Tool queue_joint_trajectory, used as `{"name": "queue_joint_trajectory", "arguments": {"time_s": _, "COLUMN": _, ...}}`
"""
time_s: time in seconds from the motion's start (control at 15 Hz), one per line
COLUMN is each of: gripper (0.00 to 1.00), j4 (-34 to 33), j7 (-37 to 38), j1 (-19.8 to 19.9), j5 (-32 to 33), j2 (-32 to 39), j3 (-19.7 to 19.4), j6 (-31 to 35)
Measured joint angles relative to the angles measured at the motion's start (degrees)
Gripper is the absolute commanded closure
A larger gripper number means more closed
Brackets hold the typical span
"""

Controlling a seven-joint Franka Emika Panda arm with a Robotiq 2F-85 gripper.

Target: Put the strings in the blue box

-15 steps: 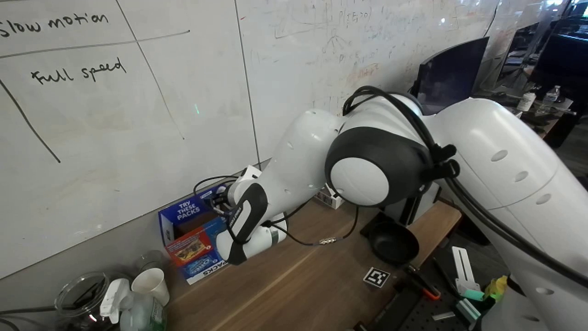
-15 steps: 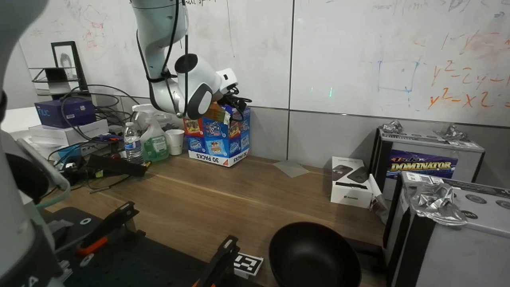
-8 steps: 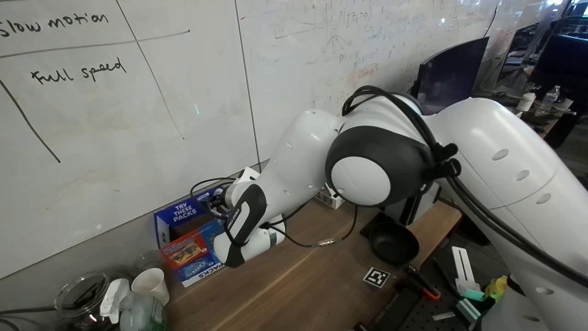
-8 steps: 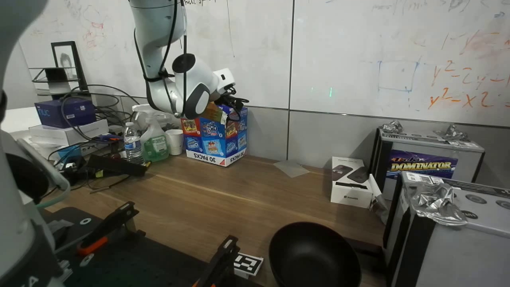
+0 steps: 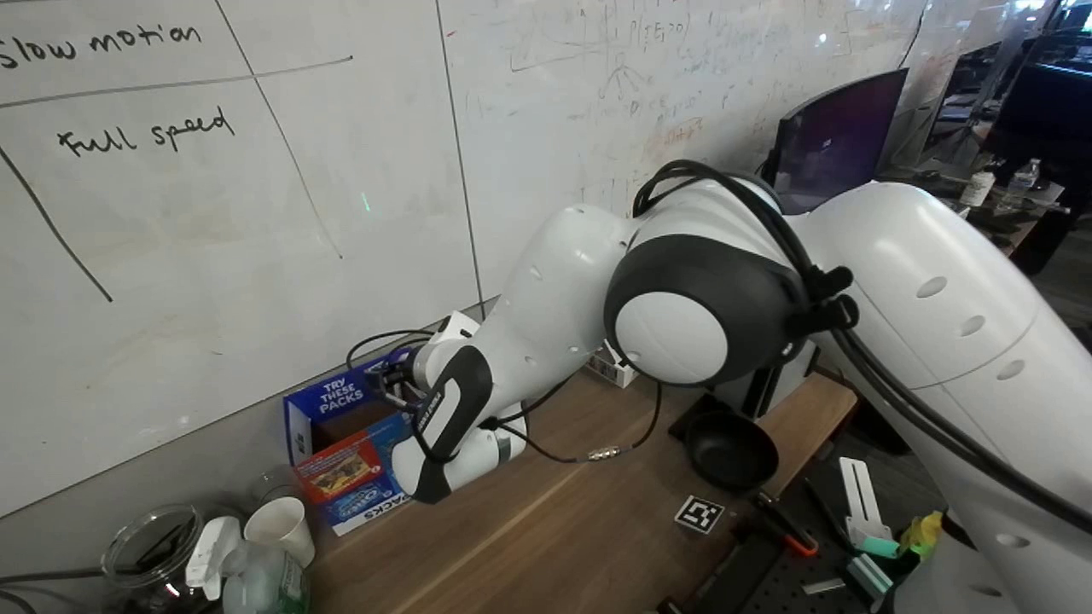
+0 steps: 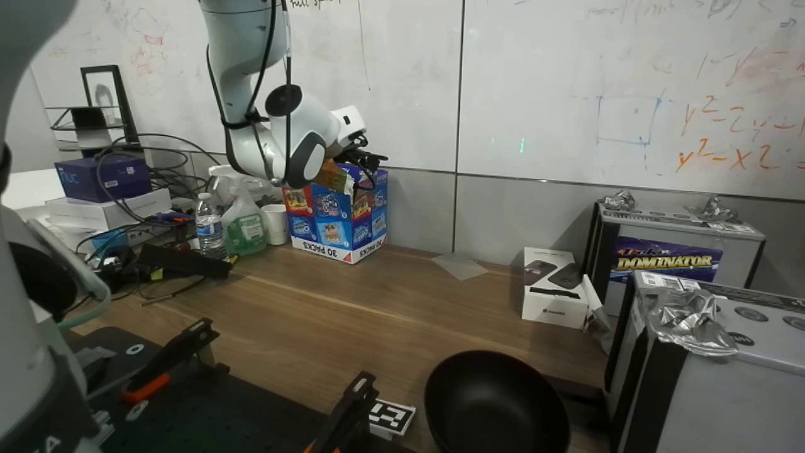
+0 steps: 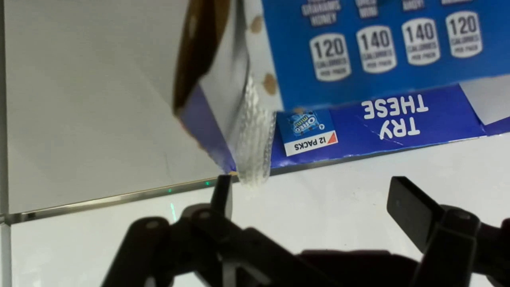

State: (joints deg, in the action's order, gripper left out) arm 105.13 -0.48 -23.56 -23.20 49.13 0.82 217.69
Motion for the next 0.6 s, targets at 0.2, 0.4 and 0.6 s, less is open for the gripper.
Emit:
{"name": "queue_joint_trajectory", "arguments": {"time_s": 0.2, "gripper": 0.0, "j4": 0.0, "j7": -0.1, "j1": -0.07, "j5": 0.0, "j2": 0.05, "j3": 0.14, "j6": 0.72}}
{"name": "queue_joint_trajectory", "arguments": {"time_s": 0.4, "gripper": 0.0, "j4": 0.0, "j7": -0.23, "j1": -0.07, "j5": 0.0, "j2": 0.24, "j3": 0.18, "j6": 0.75}}
{"name": "queue_joint_trajectory", "arguments": {"time_s": 0.6, "gripper": 0.0, "j4": 0.0, "j7": -0.26, "j1": -0.06, "j5": 0.16, "j2": 0.47, "j3": 0.45, "j6": 0.67}}
